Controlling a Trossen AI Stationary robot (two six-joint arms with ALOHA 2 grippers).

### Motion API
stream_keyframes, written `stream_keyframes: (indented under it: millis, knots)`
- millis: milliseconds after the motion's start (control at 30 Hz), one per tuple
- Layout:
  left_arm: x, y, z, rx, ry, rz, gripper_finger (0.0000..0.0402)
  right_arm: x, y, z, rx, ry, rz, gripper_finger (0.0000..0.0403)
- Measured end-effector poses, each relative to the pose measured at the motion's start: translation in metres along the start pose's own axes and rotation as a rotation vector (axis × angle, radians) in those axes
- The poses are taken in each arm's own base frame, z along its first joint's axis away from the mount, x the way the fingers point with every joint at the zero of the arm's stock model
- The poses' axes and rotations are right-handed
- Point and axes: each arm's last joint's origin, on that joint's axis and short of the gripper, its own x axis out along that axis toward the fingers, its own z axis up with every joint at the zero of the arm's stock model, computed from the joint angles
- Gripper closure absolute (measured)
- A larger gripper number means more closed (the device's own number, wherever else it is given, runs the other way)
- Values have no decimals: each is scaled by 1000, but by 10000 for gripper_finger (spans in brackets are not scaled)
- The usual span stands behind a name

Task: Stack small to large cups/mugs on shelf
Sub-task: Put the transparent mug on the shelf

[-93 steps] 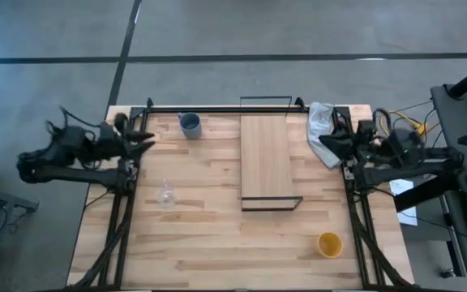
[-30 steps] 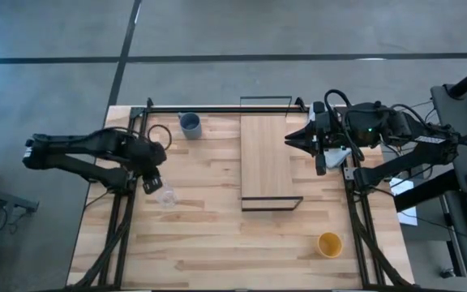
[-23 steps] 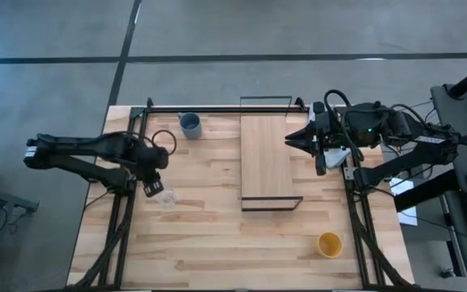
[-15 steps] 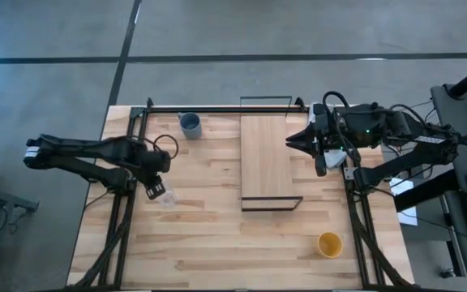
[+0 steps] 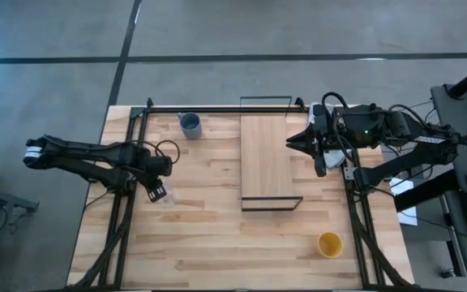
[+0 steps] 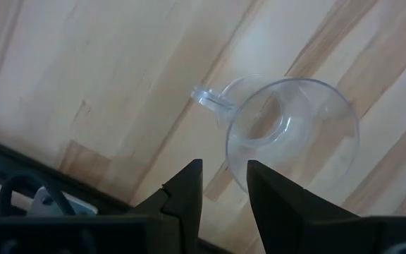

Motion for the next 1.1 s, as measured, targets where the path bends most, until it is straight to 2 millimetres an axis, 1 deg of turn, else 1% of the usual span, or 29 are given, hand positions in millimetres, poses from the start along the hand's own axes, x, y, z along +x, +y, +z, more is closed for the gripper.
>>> stream_keyframes:
  millis: [300,667,800,1000,1100]
  knots:
    - [14,1,-1,-1,-5,-8,304,5,0,-5,-4,24,-3,349]
    - [17,-1,2,0,-20,-18,304,9,0,-10,-7,44,-5,349]
    - [23,-2,4,0,-20,-18,304,9,0,-10,8,44,-6,349]
    - [37,-1,3,-1,-5,-8,304,9,0,-10,19,44,-6,349]
    - [39,-3,5,0,-9,-11,310,9,0,-10,19,43,-6,349]
